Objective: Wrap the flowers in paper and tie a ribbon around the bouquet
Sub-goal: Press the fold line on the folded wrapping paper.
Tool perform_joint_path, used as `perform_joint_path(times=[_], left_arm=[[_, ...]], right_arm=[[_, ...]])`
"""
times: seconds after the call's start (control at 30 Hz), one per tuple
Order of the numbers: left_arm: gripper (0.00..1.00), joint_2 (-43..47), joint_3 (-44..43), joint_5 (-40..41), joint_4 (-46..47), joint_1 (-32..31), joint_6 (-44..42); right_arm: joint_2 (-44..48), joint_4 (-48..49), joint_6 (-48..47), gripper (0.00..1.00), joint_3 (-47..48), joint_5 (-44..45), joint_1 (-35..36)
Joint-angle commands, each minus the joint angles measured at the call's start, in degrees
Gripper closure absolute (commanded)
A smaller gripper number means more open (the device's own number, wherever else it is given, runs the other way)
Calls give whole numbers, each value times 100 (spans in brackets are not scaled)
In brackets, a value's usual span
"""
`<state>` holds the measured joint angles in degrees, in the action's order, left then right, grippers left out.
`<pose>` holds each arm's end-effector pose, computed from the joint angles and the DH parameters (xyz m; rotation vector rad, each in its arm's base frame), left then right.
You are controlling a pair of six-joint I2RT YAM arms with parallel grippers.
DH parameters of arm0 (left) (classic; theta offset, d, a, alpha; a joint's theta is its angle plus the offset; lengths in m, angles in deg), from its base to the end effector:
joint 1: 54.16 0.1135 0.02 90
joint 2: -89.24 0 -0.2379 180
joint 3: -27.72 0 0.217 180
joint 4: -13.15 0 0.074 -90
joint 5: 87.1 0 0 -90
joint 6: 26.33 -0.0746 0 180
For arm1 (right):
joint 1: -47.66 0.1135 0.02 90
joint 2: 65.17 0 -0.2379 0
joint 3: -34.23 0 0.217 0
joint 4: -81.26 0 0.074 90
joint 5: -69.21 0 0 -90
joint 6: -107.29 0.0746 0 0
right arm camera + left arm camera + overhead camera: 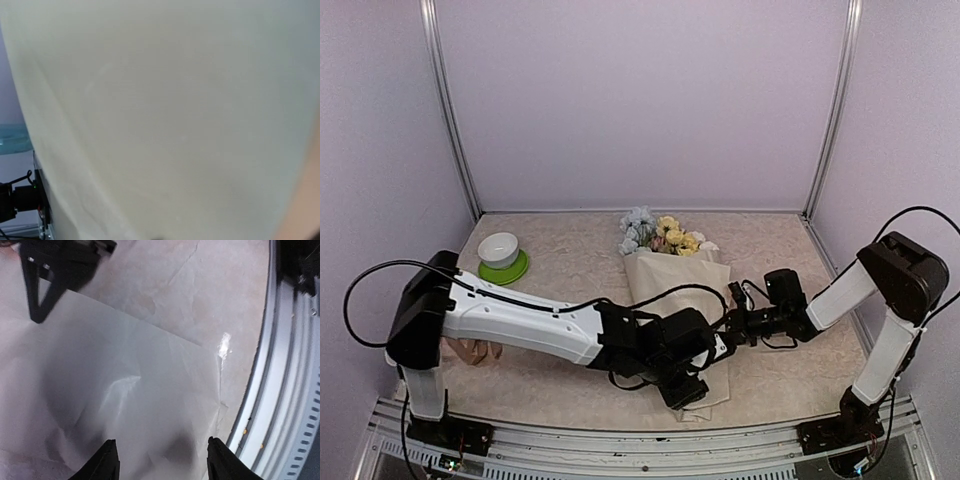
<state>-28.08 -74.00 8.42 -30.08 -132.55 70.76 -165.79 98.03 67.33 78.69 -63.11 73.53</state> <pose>0.0905 -0.4050 0.1397 1.5150 2.1733 -0.4077 0.2341 0.1693 0.0851 0.0752 2.5126 1.4737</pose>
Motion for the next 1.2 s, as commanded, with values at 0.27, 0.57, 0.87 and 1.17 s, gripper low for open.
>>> perform_joint_path(times=[0.27,0.57,0.87,1.17], left_arm=[[71,-5,158,-574,-705,98,-163],[74,-256,226,-1185,-1029,-355,-322],[68,362,146,-855,-276,-393,-457],[77,-1157,-1402,-505,-1050,-266,-527]], right_arm=[[286,-476,-132,100,67,161,85],[288,-434,-102,100,63,202,94],[331,-456,-110,100,73,212,120],[385,-452,-102,100,51,232,160]])
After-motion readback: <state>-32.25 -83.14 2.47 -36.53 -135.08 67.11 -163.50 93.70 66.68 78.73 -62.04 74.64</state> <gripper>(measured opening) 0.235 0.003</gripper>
